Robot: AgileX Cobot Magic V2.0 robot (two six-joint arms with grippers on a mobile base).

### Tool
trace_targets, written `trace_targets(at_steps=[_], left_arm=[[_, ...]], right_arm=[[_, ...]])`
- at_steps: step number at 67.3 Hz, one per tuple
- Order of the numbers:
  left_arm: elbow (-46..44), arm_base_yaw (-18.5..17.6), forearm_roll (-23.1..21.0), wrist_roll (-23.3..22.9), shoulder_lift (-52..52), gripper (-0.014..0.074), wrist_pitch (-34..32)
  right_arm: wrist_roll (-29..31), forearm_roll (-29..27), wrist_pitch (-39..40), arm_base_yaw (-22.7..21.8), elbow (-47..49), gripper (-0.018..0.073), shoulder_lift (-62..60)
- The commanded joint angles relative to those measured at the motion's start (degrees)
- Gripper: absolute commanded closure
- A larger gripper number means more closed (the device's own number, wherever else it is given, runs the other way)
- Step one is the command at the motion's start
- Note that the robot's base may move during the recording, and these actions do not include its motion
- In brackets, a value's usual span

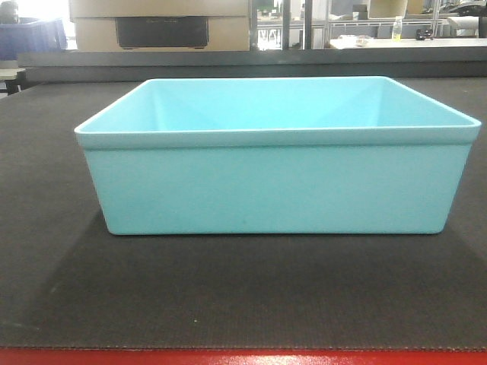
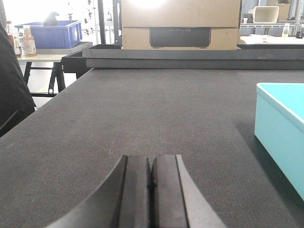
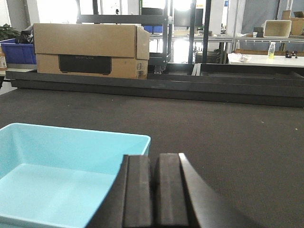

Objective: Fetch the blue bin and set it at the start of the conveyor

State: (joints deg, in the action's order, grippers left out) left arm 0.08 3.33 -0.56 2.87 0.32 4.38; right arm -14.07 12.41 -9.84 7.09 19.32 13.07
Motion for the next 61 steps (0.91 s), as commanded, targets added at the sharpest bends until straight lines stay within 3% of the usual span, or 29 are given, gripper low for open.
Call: trace_targets(at_steps=[1,30,40,44,52,61], left_arm=[[-0.08,-0.32,-0.51,0.10,-0.32,0.0707,-1.17],[-0.08,-0.32,-0.51,0.10,-0.32,0.0707,-1.17],[-0.08,-0.32,-0.51,0.10,-0.32,0.0707,-1.17],[-0.08,-0.32,-0.51,0.10,-0.32,0.0707,-1.17],[-0.08,-0.32,-0.51,0.10,-0.32,0.0707,-1.17],[-0.08,-0.32,-0.51,0.10,-0.32,0.0707,-1.17]], right_arm=[[0.10,0.57,1.35,-0.20,-0.13,0.0721,-0.37],[0.10,-0.43,0.61,-0.83,-0.13,0.0721,-0.36],[10.64,-11.97,0.36,-6.27,-2.28,0.0721,-1.08],[12.26,-14.43,1.65,-9.22,-4.62,0.0721,-2.32],[12.26,-16.38,4.46,-13.32,-10.75,0.0721,-6.12],[12.26,-16.65,8.43,-14.70,-17.89,0.0721,-11.60]])
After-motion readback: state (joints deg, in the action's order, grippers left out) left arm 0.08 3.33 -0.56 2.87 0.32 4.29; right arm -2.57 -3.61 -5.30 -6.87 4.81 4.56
